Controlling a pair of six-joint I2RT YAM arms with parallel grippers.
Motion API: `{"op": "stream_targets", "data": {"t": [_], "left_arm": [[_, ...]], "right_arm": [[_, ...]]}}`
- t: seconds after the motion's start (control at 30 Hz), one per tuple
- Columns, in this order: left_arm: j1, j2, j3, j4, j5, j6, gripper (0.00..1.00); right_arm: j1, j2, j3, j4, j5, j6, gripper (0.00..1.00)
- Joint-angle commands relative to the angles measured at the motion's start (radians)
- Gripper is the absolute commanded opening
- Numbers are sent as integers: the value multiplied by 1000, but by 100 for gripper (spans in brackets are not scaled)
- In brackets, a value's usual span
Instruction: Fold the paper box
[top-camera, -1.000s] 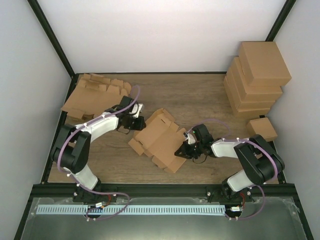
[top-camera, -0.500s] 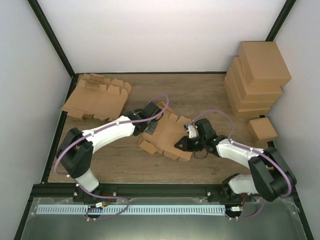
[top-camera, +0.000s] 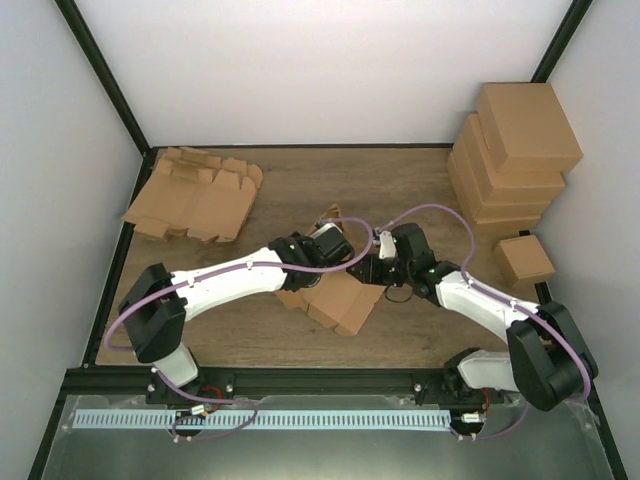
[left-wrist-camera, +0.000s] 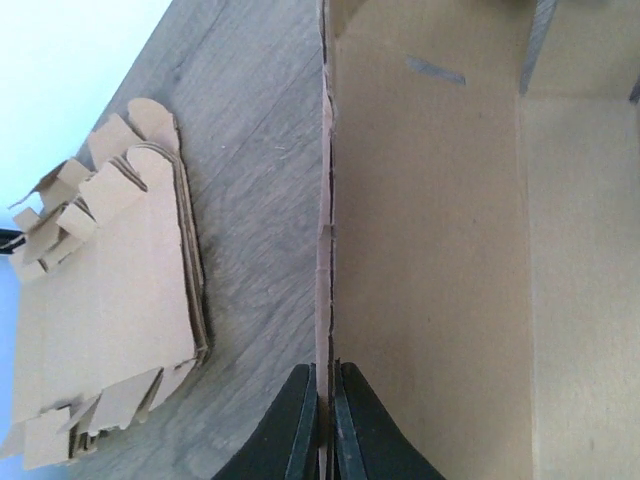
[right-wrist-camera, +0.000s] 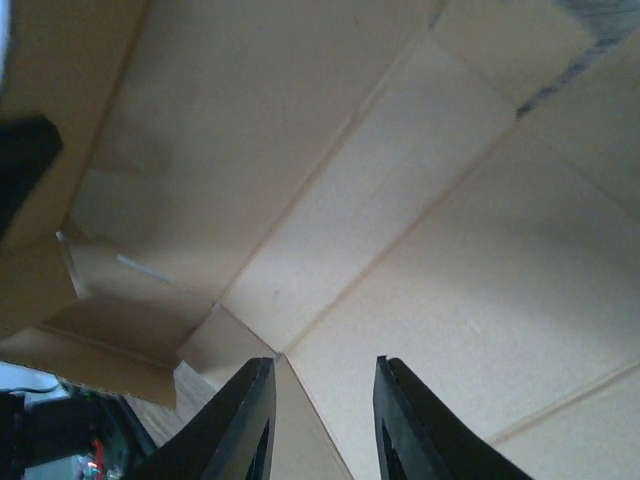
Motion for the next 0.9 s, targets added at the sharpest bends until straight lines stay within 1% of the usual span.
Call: {"op": "stream_targets", "data": {"t": [0.0,0.13,0.23,0.27,0.33,0.37,0.5,0.63,0.77,0.87], "left_arm": [[-19,-5,16,-5,-82,28,6],[-32,-5,6,17,-97,36,6],[-39,-3,7,27,-96,38,6],[-42,-4,7,30,-94,40,6],[-47,-5,5,37,-93,41,6],[-50,-6,2,42,-93,42,6],[-56,-17,-20,76,-87,44,6],[-61,-36,-39,96,-56,42,6],[-67,-50,-48,100,-56,35,6],[-73,-64,-59,112,-58,36,6]], "right_arm": [[-15,-28,45,116,-34,221,29],[-20,-42,13,261,-8,432,31],[-20,-37,-8,372,4,558,35],[-20,-28,-2,394,3,577,36],[-20,-6,29,407,0,595,47],[-21,11,47,415,-9,598,48],[-20,87,121,395,-19,622,49],[-20,114,127,460,-20,672,49],[-20,122,129,499,-10,720,50],[-20,150,156,504,-41,735,50]]}}
